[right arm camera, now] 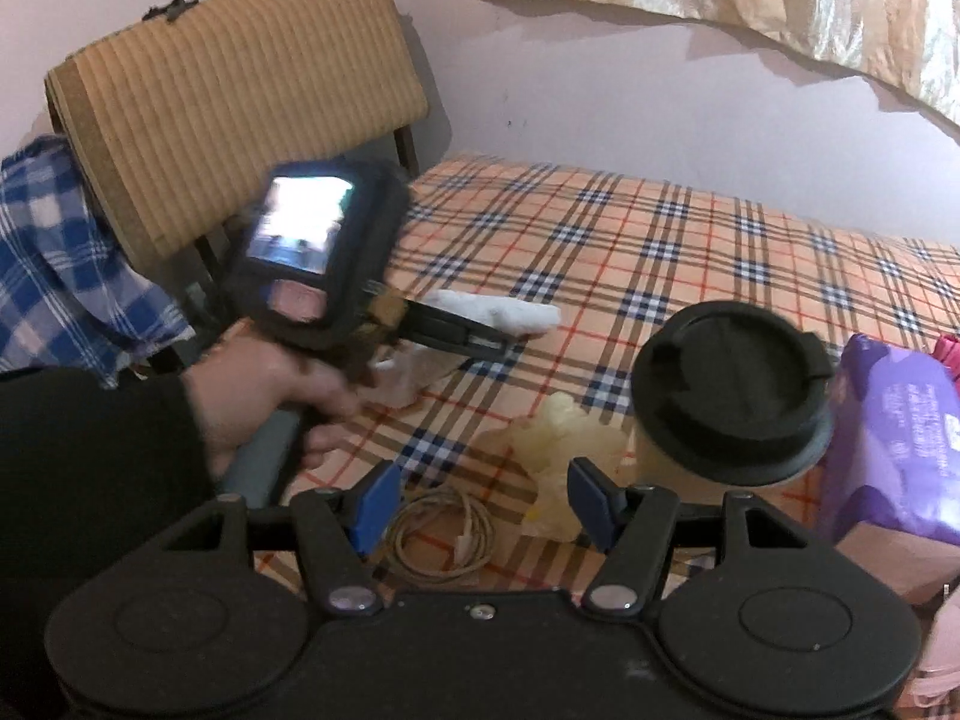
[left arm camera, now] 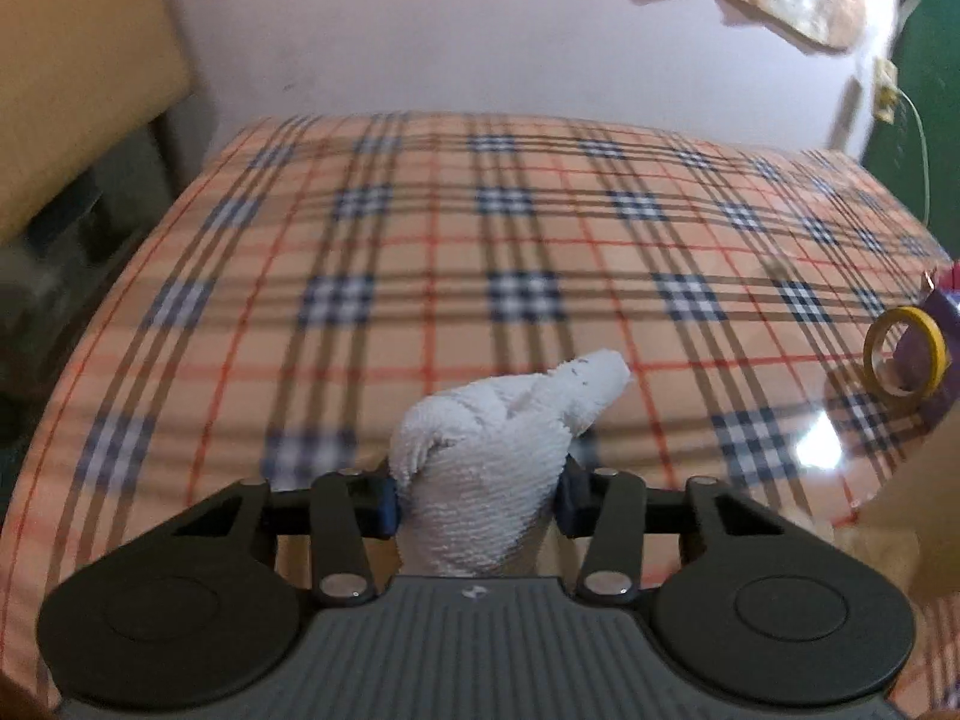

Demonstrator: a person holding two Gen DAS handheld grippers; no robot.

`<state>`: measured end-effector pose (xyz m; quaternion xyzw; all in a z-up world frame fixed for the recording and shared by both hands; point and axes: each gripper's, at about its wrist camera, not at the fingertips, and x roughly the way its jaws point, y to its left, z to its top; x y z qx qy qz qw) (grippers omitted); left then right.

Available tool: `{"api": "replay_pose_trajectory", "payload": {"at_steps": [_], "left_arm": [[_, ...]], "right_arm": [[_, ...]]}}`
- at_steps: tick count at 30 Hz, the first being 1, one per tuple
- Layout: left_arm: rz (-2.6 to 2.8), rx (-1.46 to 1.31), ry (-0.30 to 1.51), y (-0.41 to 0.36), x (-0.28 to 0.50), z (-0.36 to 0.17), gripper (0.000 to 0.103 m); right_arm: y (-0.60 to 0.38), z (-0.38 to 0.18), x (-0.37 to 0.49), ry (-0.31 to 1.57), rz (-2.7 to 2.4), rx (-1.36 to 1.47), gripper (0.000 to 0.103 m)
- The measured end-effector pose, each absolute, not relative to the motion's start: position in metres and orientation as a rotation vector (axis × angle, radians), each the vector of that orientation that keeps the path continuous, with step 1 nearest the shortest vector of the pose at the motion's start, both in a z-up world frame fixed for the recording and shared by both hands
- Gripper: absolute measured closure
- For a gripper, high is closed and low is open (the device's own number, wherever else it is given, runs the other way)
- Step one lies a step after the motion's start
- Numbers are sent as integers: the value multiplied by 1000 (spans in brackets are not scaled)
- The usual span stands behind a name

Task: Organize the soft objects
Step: 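Grasp the rolled white towel with the left gripper while the right grasps the yellow plastic bag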

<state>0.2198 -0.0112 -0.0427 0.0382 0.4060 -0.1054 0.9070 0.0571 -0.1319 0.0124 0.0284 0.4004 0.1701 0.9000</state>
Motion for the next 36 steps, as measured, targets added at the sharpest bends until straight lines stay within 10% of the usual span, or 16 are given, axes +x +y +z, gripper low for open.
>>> {"api": "replay_pose_trajectory", "payload": {"at_steps": [24,25,27,36], "left_arm": [[-68,-111,791,58,137,-22,55],[-65,-116,793,60,137,-24,55],[-56,-120,794,61,137,-24,55],[-23,-141,753,60,131,-10,55]], "right_arm": [[-77,-58,139,782,34,-75,25],[-78,-60,145,800,56,-54,30],[-80,-65,155,835,79,-4,87],[-80,-35,142,800,170,41,92]]}}
